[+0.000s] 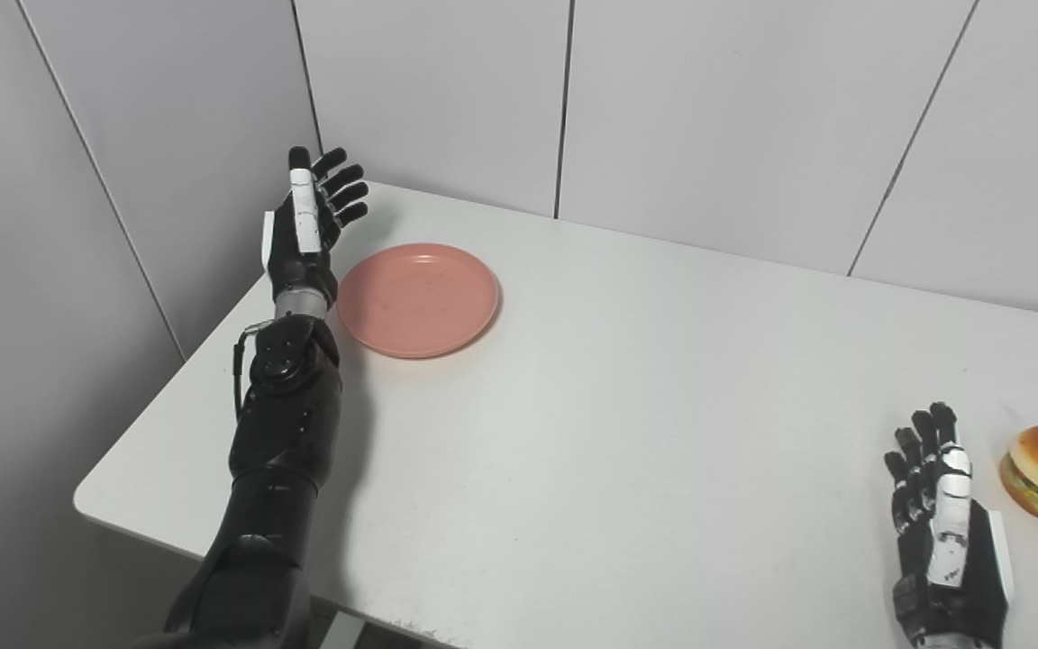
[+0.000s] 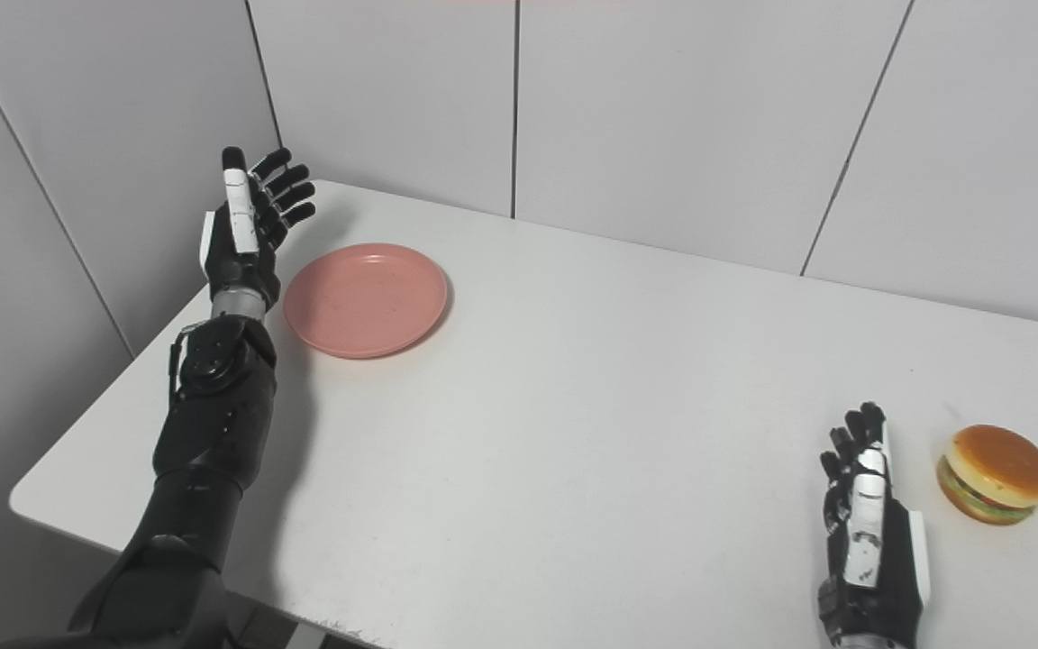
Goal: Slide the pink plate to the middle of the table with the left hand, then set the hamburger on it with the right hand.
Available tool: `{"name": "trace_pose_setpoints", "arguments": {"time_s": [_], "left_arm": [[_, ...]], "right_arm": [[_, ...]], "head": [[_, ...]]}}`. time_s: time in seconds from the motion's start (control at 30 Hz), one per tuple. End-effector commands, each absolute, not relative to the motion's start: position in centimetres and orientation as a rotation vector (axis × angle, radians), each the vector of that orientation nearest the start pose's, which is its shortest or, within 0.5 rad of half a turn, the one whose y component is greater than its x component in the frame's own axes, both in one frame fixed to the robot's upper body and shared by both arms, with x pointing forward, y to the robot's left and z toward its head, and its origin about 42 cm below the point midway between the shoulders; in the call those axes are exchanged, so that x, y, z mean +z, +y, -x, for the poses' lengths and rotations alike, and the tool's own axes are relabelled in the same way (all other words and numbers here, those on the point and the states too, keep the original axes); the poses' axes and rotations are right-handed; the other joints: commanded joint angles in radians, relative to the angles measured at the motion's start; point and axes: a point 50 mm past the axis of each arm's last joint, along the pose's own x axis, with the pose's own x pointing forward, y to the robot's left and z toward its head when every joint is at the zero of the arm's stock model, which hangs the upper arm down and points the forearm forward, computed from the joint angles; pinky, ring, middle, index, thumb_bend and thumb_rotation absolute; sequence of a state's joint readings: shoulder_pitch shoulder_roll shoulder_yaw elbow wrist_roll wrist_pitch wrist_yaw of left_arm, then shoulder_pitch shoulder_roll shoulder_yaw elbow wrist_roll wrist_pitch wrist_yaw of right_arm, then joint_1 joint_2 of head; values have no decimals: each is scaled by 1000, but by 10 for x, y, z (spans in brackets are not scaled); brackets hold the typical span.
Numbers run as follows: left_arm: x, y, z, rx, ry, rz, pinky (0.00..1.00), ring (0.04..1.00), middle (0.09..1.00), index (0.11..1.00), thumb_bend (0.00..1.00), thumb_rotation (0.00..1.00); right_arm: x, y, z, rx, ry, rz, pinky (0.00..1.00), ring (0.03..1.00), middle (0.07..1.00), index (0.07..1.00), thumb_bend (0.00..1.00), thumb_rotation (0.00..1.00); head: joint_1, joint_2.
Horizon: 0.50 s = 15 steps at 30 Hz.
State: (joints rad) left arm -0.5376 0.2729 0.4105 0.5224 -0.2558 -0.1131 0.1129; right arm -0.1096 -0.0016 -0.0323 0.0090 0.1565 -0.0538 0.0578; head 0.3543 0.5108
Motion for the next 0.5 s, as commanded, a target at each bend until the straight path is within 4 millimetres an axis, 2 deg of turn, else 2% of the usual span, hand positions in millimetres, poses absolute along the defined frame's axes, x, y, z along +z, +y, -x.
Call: {"name": "trace_pose_setpoints", "arguments": {"time_s": [0.0, 0.27, 0.47], "left_arm": [[221, 402, -448, 467, -344, 166, 717, 741, 742, 738, 957, 1000], [214, 423, -448, 512, -345, 175, 687, 735, 732, 740, 855, 1000], [205, 434, -445, 514, -325, 174, 676, 736, 737, 746, 862, 1000]], "right_arm": [[132, -209, -319, 59, -193, -164, 1000, 1000, 1000, 1000, 598, 973], [132, -209, -319, 62, -207, -152, 1000, 1000, 1000, 1000, 589, 972], [132, -210, -318, 62, -201, -154, 1000, 1000, 1000, 1000, 599, 972]], "head": [[3, 1], [6, 1], [7, 4]]}}
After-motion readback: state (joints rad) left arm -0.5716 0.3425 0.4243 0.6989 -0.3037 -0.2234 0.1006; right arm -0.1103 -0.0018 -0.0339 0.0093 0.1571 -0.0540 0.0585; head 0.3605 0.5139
